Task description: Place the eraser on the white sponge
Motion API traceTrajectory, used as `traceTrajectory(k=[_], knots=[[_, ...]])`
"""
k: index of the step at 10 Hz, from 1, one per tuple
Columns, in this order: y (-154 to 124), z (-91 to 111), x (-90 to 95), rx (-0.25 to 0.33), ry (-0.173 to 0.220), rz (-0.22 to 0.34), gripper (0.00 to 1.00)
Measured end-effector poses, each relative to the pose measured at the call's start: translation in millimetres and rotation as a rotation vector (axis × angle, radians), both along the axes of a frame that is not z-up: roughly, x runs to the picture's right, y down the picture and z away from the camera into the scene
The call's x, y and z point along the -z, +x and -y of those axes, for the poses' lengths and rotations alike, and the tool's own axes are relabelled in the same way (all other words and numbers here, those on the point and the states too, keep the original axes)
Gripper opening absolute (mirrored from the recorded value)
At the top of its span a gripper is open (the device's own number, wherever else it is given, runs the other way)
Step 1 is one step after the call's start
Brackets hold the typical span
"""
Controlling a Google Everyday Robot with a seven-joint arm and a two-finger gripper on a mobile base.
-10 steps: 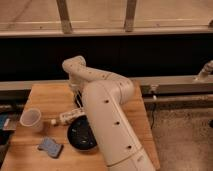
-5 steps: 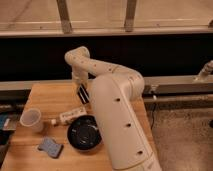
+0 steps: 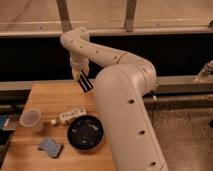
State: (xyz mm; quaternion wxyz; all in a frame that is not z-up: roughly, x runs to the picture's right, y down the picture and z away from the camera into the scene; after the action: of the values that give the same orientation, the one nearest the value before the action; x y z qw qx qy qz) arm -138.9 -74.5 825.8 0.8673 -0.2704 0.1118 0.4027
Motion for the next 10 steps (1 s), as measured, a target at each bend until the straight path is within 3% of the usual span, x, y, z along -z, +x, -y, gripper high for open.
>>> traceTrajectory(k=[3, 5, 7, 8, 10], knots=[[-23.9, -28.4, 41.8, 0.066, 0.017, 0.058, 0.00], [-34.4, -42.5, 63.0, 0.074, 0.024, 0.092, 0.00], [-57.6, -63.8, 93.1, 0.083, 0.008, 0.162, 0.00], [-65.6, -72.3, 102.7, 0.095, -0.015, 0.195, 0.00], [-67.1, -75.1, 105.3, 0.107, -0.022, 0.207, 0.00]])
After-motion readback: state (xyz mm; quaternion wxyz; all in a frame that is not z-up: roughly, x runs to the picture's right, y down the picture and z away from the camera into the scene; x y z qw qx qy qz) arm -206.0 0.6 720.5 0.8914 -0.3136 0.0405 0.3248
